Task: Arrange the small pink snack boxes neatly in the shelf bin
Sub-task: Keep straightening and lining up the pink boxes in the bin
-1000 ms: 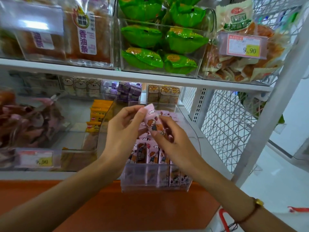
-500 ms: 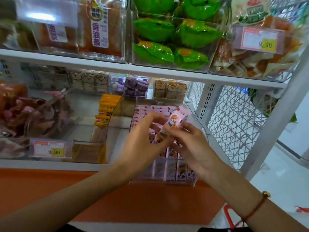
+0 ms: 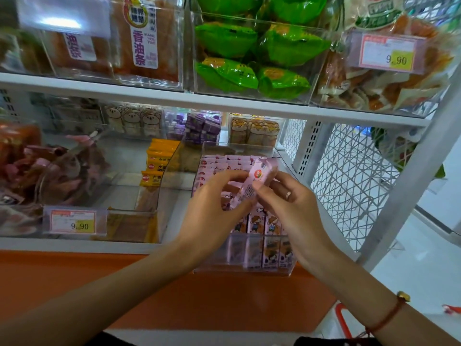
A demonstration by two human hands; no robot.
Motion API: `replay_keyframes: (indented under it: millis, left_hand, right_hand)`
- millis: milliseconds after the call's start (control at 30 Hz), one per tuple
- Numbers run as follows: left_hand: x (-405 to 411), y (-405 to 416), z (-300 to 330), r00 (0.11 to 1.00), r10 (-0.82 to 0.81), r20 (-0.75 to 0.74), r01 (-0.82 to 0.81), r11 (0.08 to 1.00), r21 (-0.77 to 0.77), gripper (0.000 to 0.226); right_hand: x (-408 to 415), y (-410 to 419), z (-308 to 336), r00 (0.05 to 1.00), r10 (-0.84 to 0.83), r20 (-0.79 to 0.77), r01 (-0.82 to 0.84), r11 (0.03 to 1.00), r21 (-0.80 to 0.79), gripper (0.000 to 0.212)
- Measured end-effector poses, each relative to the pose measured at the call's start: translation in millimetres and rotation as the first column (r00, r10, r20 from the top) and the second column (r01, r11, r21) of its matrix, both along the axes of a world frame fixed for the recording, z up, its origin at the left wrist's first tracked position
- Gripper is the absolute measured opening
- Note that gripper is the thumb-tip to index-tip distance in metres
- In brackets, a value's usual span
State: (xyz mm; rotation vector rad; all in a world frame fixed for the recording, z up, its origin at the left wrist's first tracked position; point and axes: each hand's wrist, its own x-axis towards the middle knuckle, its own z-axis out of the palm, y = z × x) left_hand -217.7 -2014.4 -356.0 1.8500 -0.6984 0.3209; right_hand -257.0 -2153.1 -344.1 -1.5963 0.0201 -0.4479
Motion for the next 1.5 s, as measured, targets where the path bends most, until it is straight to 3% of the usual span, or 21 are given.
replay_keyframes:
  millis: [200,367,533,667,800,867,1033,1233,1400,1500]
  left_hand:
    - [1.2,3.6,13.3,0.982,-0.124,-0.141,0.107,0.987,-0.120,0.032]
    - [1.7,5.8,21.3,0.811,-0.307,-0.498,0.206,0.947,-0.248,0.020]
    - [5.0,7.5,20.2,0.722,-0.344,-0.600,0.243,0.938,-0.246,0.027]
    - [7.8,9.4,18.5,0.819,-0.297,-0.491,0.243,0.954,-0.172,0.018]
    - [12.7,14.6,18.8,0.919,-0.234,-0.317,0.208,0.971,-0.114,0.050]
    - [12.7,16.2,19.1,0.953,-0.232,-0.194,0.217,0.971,-0.098,0.047]
    - [8.9,17.5,21.2,0.978,-0.205,-0.039,0.197,0.970,-0.142,0.037]
    - [8.0,15.6,19.7,0.979,-0.202,-0.023,0.197,0.971,-0.136,0.040]
    - [7.5,13.2,15.1,0.995,-0.061,0.074,0.066,0.996,-0.065,0.039]
    - [5.9,12.6,15.2,0.982,0.004,0.190,-0.009,1.000,0.026,0.037]
  right_hand:
    - [-2.2,-2.8,8.1,0.998,0.045,0.035,-0.043,0.998,-0.047,0.029]
    - [-0.7,-7.7,7.3,0.996,0.007,-0.087,0.000,0.997,0.083,0.036]
    - [0.2,-7.0,4.9,0.993,0.017,-0.118,-0.006,0.996,0.093,0.041]
    - [0.1,-5.4,6.1,0.998,0.014,-0.062,-0.012,0.999,0.033,0.043]
    - [-0.3,-4.1,4.4,0.999,0.053,0.010,-0.053,0.998,-0.017,0.045]
    - [-1.0,-4.2,4.9,0.995,0.080,0.059,-0.079,0.997,-0.019,0.043]
    - [-0.6,-6.0,6.7,0.969,0.182,0.164,-0.187,0.982,0.011,0.042]
    - [0.0,-8.1,5.5,0.970,0.178,0.167,-0.183,0.983,0.017,0.043]
    - [-6.4,0.6,9.8,0.991,0.032,0.129,0.001,0.969,-0.247,0.060]
    - [-6.9,3.1,9.8,0.986,-0.021,0.164,0.059,0.972,-0.228,0.038]
